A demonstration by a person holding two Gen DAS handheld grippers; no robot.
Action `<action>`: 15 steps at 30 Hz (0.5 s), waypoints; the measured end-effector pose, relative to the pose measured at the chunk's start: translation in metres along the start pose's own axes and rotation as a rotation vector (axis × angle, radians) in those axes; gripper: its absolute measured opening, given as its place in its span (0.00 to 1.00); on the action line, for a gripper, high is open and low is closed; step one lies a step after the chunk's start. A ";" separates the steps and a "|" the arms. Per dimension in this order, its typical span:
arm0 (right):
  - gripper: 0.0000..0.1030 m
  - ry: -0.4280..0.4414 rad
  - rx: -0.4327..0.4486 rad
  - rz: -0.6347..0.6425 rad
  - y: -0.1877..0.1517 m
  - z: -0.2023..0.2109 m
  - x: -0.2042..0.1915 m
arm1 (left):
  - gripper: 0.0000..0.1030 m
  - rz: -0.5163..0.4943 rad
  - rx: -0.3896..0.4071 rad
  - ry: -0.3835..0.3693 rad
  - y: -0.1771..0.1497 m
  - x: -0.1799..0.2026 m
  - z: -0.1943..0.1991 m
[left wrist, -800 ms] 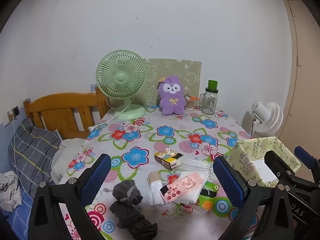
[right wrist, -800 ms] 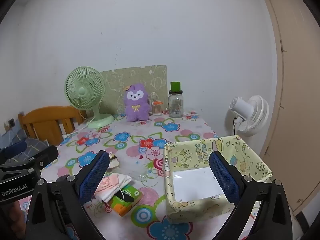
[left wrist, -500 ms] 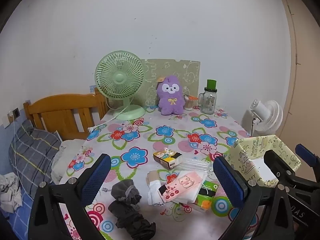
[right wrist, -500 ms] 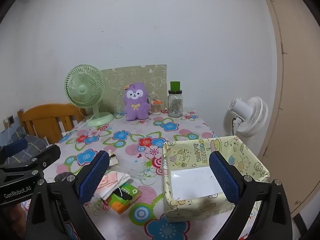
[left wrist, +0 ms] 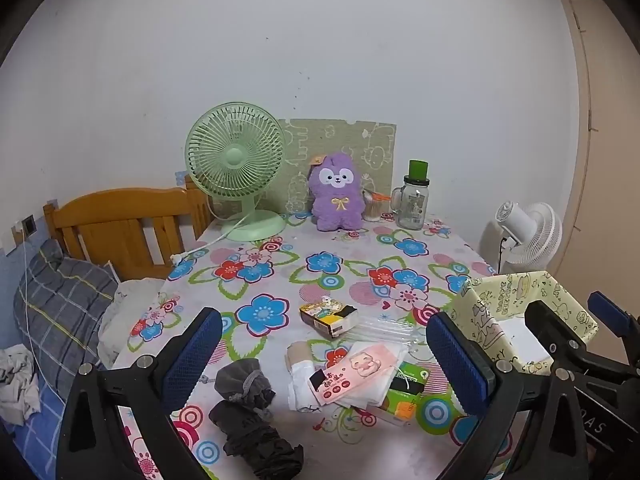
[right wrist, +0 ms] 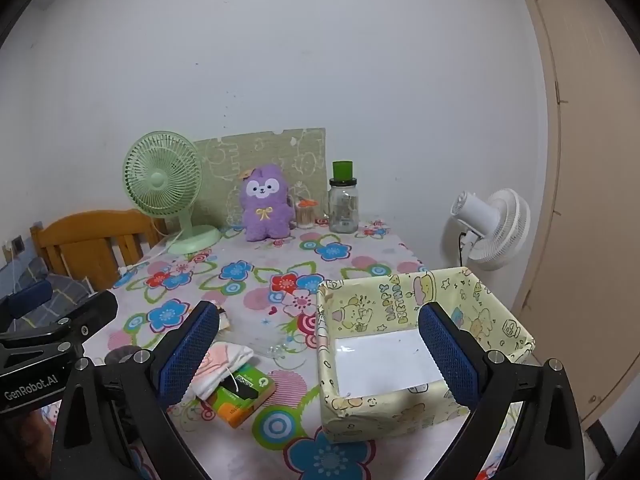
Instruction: Organize soft objects
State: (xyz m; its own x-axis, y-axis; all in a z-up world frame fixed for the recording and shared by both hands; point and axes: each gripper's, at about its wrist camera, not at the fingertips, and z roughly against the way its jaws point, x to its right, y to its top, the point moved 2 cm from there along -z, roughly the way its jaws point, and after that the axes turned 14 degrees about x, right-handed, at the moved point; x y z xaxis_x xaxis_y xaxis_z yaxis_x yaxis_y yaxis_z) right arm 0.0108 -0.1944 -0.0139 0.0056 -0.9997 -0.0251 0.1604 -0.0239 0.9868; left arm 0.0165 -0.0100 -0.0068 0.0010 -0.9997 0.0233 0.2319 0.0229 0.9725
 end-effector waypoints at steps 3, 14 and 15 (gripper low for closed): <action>0.98 0.002 0.003 -0.001 0.000 0.000 0.001 | 1.00 -0.002 -0.003 -0.002 0.002 0.001 -0.001; 0.98 -0.002 -0.012 0.000 -0.002 -0.002 0.002 | 1.00 -0.015 0.008 0.000 -0.005 0.004 -0.002; 0.98 -0.002 -0.011 0.000 -0.002 -0.002 0.002 | 1.00 -0.017 0.010 0.002 -0.005 0.004 -0.002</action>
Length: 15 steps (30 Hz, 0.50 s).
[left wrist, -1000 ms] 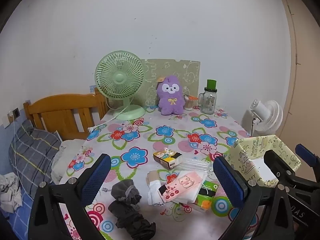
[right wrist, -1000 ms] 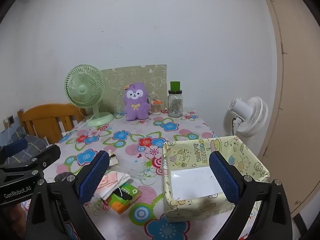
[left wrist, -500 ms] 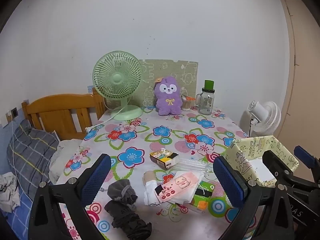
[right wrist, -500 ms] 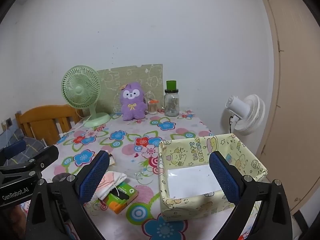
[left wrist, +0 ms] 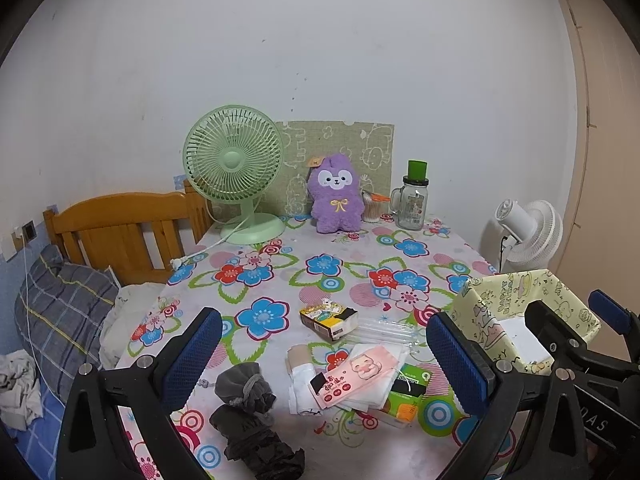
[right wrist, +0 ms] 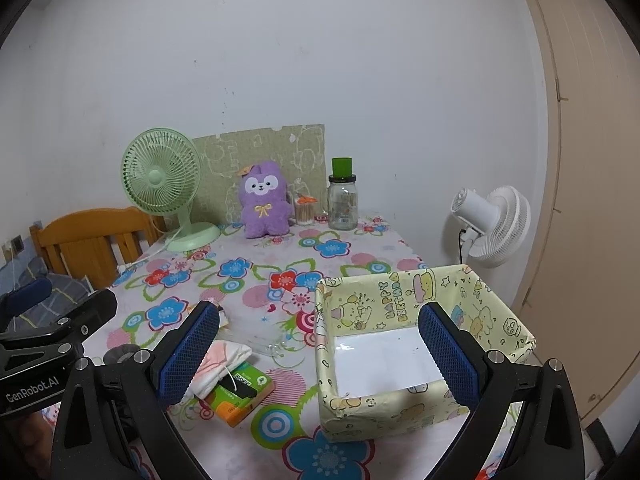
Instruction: Organize soft objects
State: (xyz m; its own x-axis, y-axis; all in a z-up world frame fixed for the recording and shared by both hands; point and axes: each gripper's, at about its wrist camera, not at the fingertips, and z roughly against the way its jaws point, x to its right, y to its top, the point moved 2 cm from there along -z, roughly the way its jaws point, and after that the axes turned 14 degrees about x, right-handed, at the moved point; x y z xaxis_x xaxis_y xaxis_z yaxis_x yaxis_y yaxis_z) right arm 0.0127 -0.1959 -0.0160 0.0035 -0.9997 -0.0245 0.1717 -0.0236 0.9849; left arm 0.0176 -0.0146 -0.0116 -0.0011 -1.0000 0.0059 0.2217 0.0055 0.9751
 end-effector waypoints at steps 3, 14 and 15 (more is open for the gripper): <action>0.98 0.000 0.001 0.000 0.000 -0.001 0.001 | 1.00 -0.007 0.007 0.002 0.000 0.001 0.000; 0.98 -0.019 0.014 0.012 0.000 0.002 -0.002 | 1.00 -0.009 0.009 0.007 0.001 -0.003 -0.002; 0.98 -0.018 0.013 0.010 0.000 0.002 -0.002 | 1.00 -0.010 0.010 0.006 0.001 -0.003 -0.002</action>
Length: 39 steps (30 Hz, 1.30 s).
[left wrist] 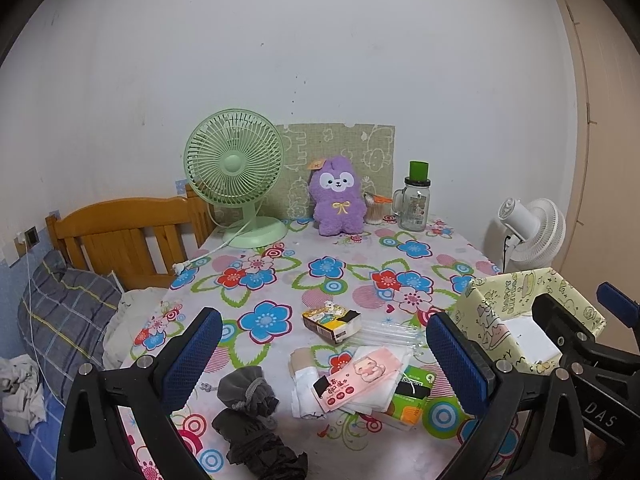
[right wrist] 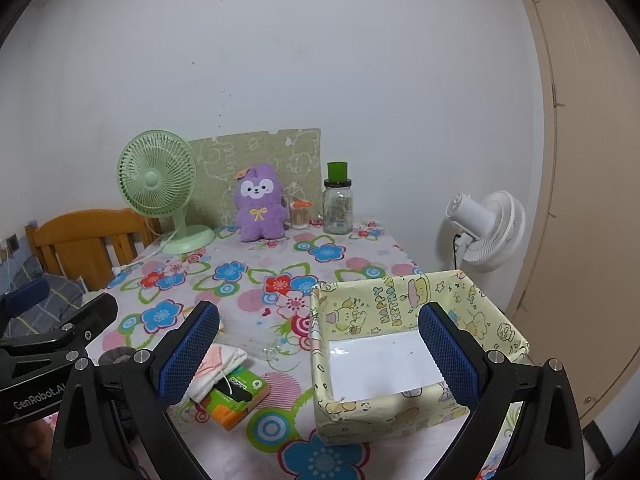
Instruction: Organize soft objects
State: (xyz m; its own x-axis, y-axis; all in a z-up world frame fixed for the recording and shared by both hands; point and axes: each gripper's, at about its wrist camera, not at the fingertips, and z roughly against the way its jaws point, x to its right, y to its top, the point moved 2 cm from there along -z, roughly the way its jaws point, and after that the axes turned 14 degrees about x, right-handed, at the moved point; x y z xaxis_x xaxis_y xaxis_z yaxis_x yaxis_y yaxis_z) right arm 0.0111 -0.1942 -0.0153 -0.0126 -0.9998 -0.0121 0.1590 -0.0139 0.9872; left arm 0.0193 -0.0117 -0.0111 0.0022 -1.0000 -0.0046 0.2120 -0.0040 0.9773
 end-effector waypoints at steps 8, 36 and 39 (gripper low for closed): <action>0.98 0.004 -0.005 -0.003 0.001 -0.001 -0.001 | 1.00 -0.006 -0.005 0.006 -0.001 -0.001 -0.002; 0.98 0.000 -0.008 0.005 0.000 -0.001 -0.003 | 0.99 -0.008 -0.002 0.002 -0.006 0.002 0.000; 0.98 0.001 -0.010 0.006 0.000 -0.001 -0.004 | 0.99 -0.009 -0.002 0.004 -0.006 0.002 0.000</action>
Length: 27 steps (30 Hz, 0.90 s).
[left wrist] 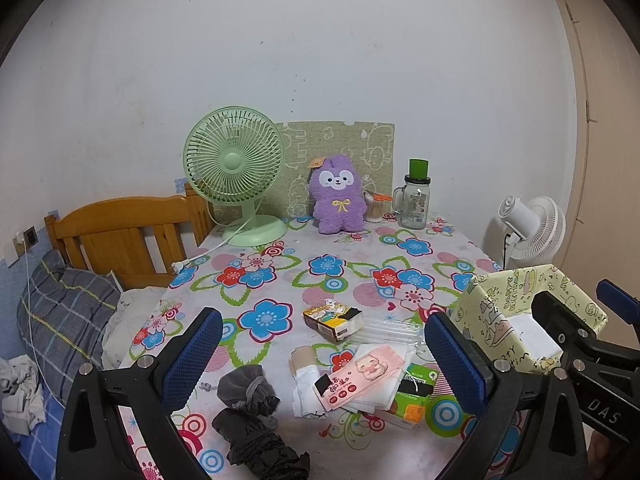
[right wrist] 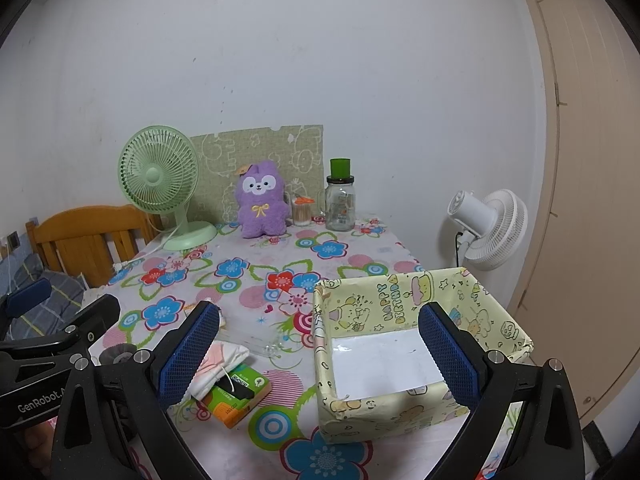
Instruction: Organize soft objects
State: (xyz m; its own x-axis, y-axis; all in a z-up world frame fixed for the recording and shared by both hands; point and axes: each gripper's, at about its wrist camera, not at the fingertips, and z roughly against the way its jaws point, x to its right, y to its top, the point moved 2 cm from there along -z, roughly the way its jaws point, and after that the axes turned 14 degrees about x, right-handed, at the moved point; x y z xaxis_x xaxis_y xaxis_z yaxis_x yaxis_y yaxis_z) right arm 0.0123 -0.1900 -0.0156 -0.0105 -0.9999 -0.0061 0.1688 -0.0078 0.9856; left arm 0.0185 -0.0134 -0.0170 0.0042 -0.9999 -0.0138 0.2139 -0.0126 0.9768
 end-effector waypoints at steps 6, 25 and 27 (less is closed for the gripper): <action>0.95 0.010 -0.009 -0.005 -0.002 -0.002 -0.002 | 0.98 -0.009 0.009 0.000 0.001 0.000 -0.002; 0.95 0.034 -0.042 0.006 -0.008 -0.022 -0.015 | 0.96 -0.015 -0.023 0.008 -0.009 -0.010 -0.017; 0.95 0.037 -0.048 0.006 -0.009 -0.024 -0.018 | 0.96 -0.014 -0.029 0.010 -0.011 -0.012 -0.020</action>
State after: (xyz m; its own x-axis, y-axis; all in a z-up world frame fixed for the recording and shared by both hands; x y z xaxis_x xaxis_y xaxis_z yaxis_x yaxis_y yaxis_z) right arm 0.0350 -0.1723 -0.0286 0.0273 -0.9996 -0.0075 0.2159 -0.0014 0.9764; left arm 0.0353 -0.0012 -0.0319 0.0108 -0.9995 -0.0302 0.2423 -0.0267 0.9698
